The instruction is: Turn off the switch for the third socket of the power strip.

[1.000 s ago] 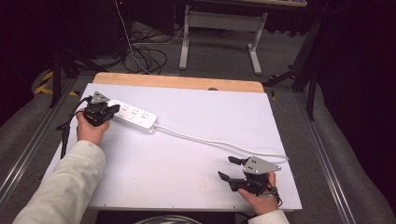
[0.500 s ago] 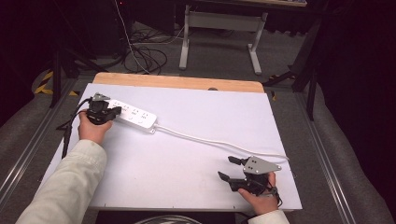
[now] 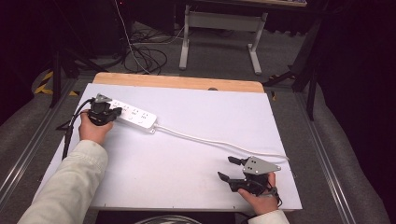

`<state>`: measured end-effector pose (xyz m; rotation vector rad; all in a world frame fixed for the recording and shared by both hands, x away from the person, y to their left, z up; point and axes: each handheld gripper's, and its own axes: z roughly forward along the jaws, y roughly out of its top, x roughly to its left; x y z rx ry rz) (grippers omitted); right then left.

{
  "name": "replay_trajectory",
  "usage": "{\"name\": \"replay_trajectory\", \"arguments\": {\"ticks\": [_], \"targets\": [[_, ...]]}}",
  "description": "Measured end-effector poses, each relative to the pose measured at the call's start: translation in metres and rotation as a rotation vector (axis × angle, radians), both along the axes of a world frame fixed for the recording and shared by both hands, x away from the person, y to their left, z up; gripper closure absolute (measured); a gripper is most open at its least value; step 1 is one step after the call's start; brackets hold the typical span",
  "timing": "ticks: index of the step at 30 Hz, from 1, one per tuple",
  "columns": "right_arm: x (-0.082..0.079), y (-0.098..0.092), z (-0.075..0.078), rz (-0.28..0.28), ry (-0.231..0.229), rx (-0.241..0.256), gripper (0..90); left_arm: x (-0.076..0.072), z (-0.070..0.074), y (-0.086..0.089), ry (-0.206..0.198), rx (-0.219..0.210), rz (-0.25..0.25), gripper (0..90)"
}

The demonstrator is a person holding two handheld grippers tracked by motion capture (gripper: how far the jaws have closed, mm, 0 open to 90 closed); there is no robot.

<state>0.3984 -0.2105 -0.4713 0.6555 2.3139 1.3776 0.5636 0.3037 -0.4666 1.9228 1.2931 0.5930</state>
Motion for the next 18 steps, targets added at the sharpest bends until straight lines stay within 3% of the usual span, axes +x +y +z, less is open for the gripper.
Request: {"name": "replay_trajectory", "arguments": {"ticks": [10,18], "targets": [[-0.0001,-0.0001,-0.0001,0.002,-0.001,-0.001,33.7,-0.0016,-0.0005,-0.0044,-0.006,0.055,-0.015,89.9],[-0.0009,0.0002,-0.0002,0.001,-0.001,-0.004,33.7,-0.0016,-0.0007,-0.006,-0.005,0.049,-0.007,90.0]]}}
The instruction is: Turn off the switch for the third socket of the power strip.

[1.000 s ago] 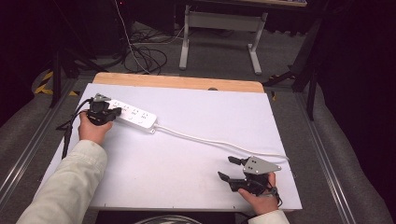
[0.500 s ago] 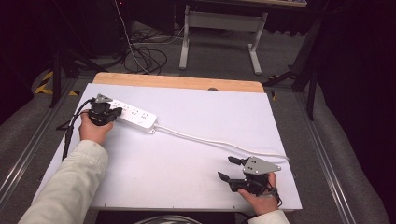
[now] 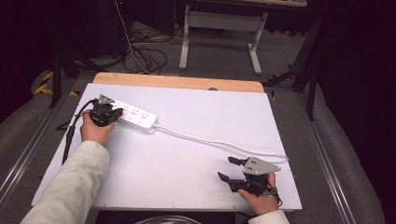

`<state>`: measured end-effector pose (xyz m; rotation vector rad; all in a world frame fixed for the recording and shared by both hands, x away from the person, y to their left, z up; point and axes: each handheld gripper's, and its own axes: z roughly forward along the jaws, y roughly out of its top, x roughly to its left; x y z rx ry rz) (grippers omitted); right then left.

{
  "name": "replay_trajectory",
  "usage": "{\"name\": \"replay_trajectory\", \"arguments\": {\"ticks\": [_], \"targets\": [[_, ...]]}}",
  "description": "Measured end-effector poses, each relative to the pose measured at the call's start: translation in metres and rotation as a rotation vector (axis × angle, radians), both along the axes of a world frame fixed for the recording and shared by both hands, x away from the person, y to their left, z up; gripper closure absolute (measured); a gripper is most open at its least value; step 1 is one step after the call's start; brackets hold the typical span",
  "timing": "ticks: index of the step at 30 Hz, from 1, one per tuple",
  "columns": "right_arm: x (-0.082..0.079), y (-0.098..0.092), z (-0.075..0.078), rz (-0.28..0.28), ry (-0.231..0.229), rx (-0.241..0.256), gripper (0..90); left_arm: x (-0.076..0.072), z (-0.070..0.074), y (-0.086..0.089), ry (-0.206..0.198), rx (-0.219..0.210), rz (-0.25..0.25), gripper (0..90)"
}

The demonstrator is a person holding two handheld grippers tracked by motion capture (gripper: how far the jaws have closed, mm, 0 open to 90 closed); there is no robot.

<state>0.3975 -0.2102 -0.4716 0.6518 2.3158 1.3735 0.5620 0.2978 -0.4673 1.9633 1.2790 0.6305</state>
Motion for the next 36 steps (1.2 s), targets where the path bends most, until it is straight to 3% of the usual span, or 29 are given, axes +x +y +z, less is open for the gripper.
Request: {"name": "replay_trajectory", "arguments": {"ticks": [11,12,16,22,26,29,32,36], "targets": [[0.0,0.0002,-0.0003,0.005,0.0,-0.001,33.6,-0.0001,0.0001,-0.0012,0.003,-0.001,0.01,90.0],[-0.0001,0.0004,-0.0004,0.005,0.001,0.0,33.5,-0.001,-0.0001,-0.0027,-0.006,0.019,0.01,90.0],[-0.0003,0.0005,-0.0004,0.006,0.0,-0.003,33.5,-0.0023,-0.0011,-0.002,-0.008,0.009,0.017,90.0],[-0.0006,0.0008,-0.0005,0.01,0.001,-0.002,33.5,-0.0026,-0.0011,-0.0048,-0.019,0.038,0.017,90.0],[-0.0007,0.0008,-0.0006,0.011,0.001,-0.003,33.5,-0.0025,-0.001,-0.0051,-0.011,0.024,0.024,90.0],[-0.0009,0.0009,-0.0006,0.012,0.001,-0.006,33.5,-0.0036,-0.0006,-0.0087,-0.021,0.068,0.025,90.0],[-0.0009,0.0007,-0.0007,0.012,0.004,-0.004,33.5,-0.0027,-0.0008,-0.0059,-0.01,0.033,0.028,90.0],[-0.0008,0.0007,-0.001,0.014,0.003,-0.007,33.5,-0.0031,-0.0006,-0.0081,-0.003,0.054,0.03,90.0]]}}
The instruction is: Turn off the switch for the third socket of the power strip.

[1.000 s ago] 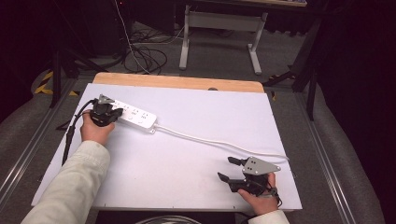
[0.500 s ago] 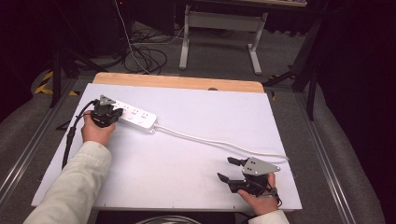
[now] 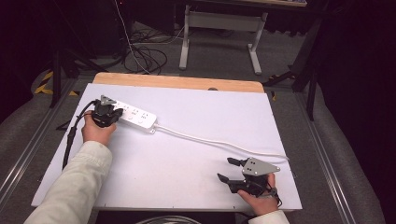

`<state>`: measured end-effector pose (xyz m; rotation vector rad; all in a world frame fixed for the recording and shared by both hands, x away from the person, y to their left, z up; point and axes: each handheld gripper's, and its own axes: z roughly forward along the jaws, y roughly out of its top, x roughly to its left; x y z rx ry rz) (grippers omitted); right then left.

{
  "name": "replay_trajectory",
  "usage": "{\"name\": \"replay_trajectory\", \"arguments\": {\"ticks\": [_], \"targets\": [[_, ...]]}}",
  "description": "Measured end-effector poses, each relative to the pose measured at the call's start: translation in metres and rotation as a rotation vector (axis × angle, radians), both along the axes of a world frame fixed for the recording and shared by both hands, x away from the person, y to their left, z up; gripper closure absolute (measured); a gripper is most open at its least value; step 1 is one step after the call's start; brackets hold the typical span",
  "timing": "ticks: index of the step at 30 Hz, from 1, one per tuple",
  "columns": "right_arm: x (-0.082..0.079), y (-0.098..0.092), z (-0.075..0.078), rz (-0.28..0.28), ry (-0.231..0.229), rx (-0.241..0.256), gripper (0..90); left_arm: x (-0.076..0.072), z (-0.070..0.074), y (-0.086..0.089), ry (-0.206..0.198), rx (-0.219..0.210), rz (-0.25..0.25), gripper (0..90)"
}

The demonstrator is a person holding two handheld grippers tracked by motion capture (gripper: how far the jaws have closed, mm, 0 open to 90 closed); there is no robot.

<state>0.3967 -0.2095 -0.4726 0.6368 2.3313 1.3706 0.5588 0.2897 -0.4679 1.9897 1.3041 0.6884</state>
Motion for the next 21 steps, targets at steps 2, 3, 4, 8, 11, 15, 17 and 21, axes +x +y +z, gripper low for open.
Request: {"name": "replay_trajectory", "arguments": {"ticks": [2,3,4,8,11,15,17,21], "targets": [[0.0,0.0,0.0,0.0,0.002,0.002,33.5,0.0,0.0,-0.001,-0.007,0.015,0.002,90.0],[0.0,0.0,0.0,0.0,0.002,0.002,33.4,0.0,0.0,-0.001,-0.006,0.012,0.005,90.0],[0.0,0.0,0.0,0.0,0.003,0.003,33.3,0.0,0.0,-0.001,-0.002,-0.002,0.005,90.0],[0.0,0.0,0.0,-0.001,0.001,0.007,33.4,0.001,0.001,0.003,0.009,-0.035,-0.006,90.0],[0.0,-0.001,0.0,-0.002,-0.002,0.011,33.4,-0.001,0.005,0.004,0.013,-0.035,-0.004,90.0],[0.0,-0.001,0.0,-0.005,-0.003,0.012,33.4,-0.005,0.012,0.006,-0.006,-0.06,-0.003,90.0],[0.0,0.0,0.0,-0.006,-0.002,0.01,33.4,-0.007,0.017,0.005,-0.018,-0.075,-0.01,90.0],[0.0,-0.001,0.001,-0.007,-0.004,0.009,33.4,-0.01,0.022,0.002,-0.019,-0.09,-0.022,90.0]]}}
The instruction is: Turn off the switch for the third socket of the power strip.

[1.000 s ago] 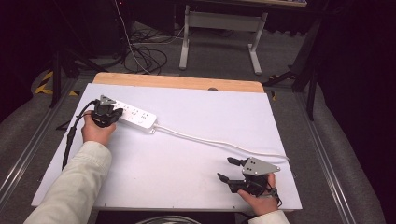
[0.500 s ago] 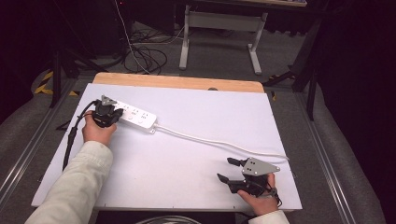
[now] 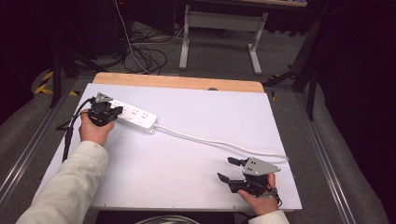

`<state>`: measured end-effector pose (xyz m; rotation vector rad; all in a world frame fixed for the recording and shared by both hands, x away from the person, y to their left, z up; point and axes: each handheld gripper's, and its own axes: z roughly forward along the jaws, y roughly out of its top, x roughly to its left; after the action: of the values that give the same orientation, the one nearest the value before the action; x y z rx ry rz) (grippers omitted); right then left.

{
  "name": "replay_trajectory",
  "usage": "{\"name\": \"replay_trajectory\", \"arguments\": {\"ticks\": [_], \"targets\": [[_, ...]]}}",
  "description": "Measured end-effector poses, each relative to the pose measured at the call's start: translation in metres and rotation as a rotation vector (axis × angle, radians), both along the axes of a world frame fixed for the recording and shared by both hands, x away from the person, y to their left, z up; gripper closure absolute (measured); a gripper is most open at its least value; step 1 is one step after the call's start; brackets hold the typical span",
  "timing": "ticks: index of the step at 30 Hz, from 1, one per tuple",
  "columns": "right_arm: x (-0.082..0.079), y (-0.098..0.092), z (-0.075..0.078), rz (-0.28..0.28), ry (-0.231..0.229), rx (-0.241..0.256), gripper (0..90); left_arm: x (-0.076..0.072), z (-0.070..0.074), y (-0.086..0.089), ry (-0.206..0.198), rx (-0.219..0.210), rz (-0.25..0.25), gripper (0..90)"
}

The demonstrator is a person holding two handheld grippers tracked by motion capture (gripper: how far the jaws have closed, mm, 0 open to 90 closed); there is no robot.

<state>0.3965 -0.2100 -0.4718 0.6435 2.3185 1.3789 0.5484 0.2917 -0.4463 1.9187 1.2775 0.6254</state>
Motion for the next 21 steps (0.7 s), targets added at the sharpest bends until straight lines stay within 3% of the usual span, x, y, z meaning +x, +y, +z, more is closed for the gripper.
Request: {"name": "replay_trajectory", "arguments": {"ticks": [8,17,21], "targets": [[0.001,0.0,0.0,-0.001,-0.001,0.001,33.4,-0.006,0.01,0.0,-0.015,-0.009,-0.015,90.0],[0.001,0.0,0.0,-0.004,-0.001,0.0,33.4,-0.011,0.017,0.004,-0.028,-0.052,-0.014,89.7],[0.001,0.0,0.0,-0.005,0.002,0.0,33.4,-0.018,0.025,0.002,-0.054,-0.093,-0.043,75.0]]}}
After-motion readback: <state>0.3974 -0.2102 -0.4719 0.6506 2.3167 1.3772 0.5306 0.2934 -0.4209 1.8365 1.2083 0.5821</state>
